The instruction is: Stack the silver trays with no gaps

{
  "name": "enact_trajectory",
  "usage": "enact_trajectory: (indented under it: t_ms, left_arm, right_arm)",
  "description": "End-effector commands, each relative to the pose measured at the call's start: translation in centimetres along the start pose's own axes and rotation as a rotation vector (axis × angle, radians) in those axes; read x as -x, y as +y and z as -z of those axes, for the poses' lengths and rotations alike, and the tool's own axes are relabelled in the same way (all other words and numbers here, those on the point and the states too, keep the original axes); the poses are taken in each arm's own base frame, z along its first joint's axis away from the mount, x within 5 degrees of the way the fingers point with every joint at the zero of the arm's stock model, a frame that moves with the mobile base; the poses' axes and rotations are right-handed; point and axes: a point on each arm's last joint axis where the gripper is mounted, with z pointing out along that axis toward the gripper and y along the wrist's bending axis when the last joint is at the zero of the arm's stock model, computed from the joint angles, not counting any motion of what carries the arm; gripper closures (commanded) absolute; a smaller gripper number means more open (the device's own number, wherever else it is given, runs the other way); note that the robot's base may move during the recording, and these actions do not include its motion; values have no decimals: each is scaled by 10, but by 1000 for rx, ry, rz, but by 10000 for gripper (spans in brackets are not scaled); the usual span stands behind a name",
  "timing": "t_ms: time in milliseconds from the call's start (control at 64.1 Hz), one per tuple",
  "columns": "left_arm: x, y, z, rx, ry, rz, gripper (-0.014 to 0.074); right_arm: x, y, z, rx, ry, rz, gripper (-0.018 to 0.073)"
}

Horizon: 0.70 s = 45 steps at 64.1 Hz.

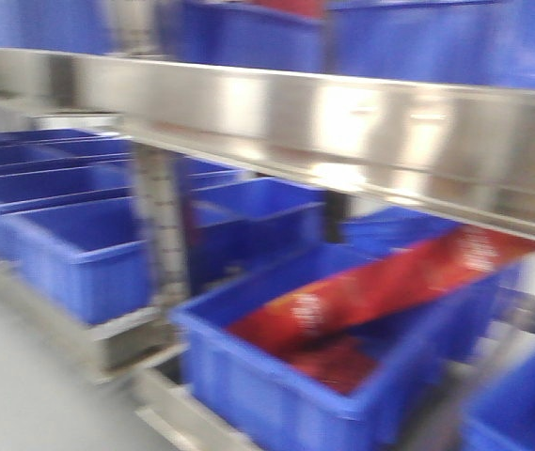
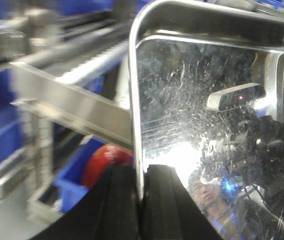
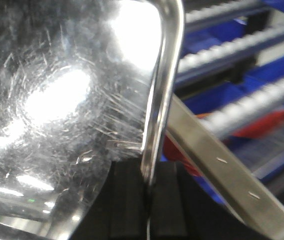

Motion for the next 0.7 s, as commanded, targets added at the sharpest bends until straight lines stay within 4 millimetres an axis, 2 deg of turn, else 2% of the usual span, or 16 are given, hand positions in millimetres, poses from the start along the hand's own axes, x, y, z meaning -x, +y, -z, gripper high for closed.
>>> enact_trajectory:
  t_ms: [0, 686]
  left_arm:
    - [6, -6, 4, -50, -55, 30, 612]
    - [6, -6, 4, -50, -55, 30, 612]
  right_arm:
    - [4, 4, 2, 45, -48, 28, 618]
    - [4, 4, 2, 45, -48, 28, 618]
